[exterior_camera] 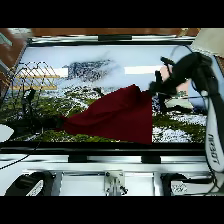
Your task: Fold the shirts.
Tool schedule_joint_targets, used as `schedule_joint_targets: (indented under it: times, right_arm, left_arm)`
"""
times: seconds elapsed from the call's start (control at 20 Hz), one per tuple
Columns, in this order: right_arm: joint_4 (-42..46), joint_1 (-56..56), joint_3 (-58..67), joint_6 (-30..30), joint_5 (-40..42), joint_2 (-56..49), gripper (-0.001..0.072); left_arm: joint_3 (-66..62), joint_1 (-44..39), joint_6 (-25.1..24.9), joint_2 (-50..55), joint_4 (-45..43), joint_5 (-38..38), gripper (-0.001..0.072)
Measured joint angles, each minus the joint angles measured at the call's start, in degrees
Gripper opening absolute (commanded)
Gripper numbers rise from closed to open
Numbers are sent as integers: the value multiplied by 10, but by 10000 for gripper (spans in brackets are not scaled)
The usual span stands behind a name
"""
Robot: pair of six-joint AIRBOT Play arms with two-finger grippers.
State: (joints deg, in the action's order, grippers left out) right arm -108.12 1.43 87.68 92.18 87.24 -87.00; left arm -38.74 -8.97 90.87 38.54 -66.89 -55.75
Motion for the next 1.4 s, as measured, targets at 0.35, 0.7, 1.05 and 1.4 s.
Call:
schedule_joint_targets:
  times: [0.35,0.7,1.05,1.4]
  right_arm:
    - [-79,-111,-377,2,-39,140,672]
    - [-117,-78,-491,-17,-140,159,672]
    - [-116,-48,-504,-38,-193,160,672]
    - [-124,-26,-505,-49,-197,142,574]
  left_arm:
    - [-2,0,-3,0,5,7,35]
    - [-2,0,-3,0,7,7,36]
    - [-2,0,-2,0,11,7,36]
    - [-4,0,-2,0,15,7,36]
